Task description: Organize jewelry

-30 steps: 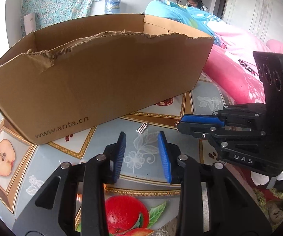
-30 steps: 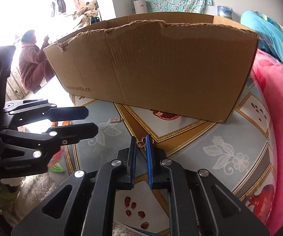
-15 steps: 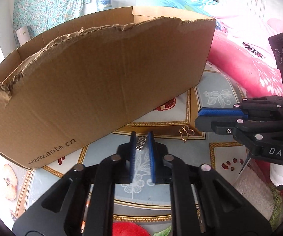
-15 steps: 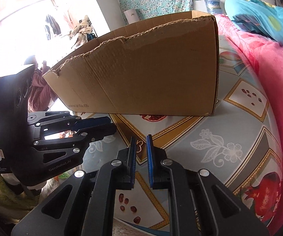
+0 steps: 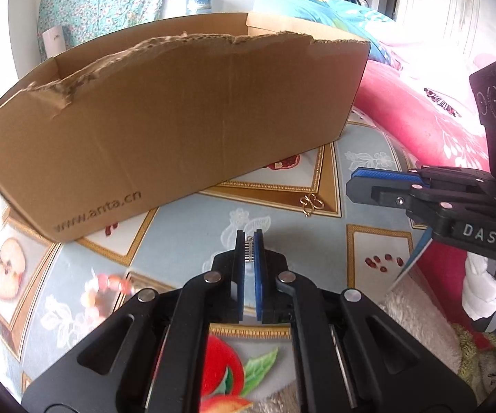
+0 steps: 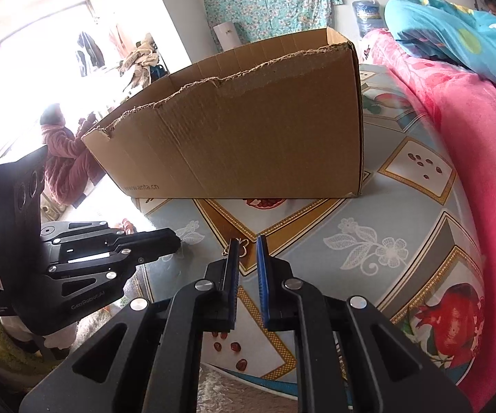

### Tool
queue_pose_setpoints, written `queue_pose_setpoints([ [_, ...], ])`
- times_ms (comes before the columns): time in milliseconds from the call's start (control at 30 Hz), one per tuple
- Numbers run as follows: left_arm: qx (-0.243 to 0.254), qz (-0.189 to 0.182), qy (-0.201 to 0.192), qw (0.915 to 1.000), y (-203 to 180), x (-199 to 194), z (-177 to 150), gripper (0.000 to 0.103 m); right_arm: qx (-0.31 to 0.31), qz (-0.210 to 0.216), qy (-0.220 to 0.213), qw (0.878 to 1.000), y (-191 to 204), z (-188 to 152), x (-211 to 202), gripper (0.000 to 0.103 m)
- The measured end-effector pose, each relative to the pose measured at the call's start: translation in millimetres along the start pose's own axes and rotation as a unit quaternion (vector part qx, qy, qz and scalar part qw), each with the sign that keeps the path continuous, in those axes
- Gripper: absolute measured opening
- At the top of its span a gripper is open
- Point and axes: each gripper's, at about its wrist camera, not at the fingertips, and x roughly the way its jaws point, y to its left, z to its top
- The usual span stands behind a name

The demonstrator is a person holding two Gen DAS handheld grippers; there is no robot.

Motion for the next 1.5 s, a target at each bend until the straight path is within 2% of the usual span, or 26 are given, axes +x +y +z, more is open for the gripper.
queue_pose_setpoints([
  [67, -0.008, 0.001, -0.004, 1.0000, 2.1, -7.4, -5.1, 0.004, -0.004, -0.002, 0.003, 1.000, 2.3, 0.4, 0.9, 0.011],
  [133, -0.016, -0.002, -0.007, 0.9998, 5.6, -13.8, -8.9, 0.004, -0.008, -0.007, 0.005, 1.000, 5.0, 0.5, 2.1, 0.024],
  [233, -0.022, -0.002, -0.013, 0.9997, 8.6, -21.5, -13.0, 0.004, -0.020, -0.017, 0.009, 1.000, 11.5, -0.3, 5.0, 0.028],
  [433, -0.030, -0.015, -0.024, 0.9991, 12.8, -28.1, -16.0, 0.004, -0.063, -0.045, 0.021, 0.997, 23.5, -0.1, 16.3, 0.028],
  [633, -0.033, -0.030, -0.026, 0.9987, 15.9, -26.9, -18.5, 0.004, -0.129, -0.065, 0.041, 0.989, 29.8, 3.4, 28.2, 0.028],
  [1000, -0.037, -0.032, -0.024, 0.9985, 17.2, -22.7, -17.3, 0.004, -0.177, -0.025, 0.067, 0.982, 32.3, 11.6, 35.7, 0.028],
  [1067, -0.040, -0.033, -0.025, 0.9984, 17.1, -22.2, -16.2, 0.004, -0.175, -0.022, 0.070, 0.982, 31.6, 12.9, 35.8, 0.027],
  [1133, -0.040, -0.033, -0.027, 0.9983, 16.1, -22.2, -14.7, 0.004, -0.169, -0.020, 0.071, 0.983, 31.1, 14.2, 35.7, 0.019],
  [1500, -0.034, -0.035, -0.032, 0.9983, 11.0, -23.0, -10.3, 0.004, -0.125, -0.007, 0.070, 0.990, 26.6, 15.2, 35.9, 0.017],
])
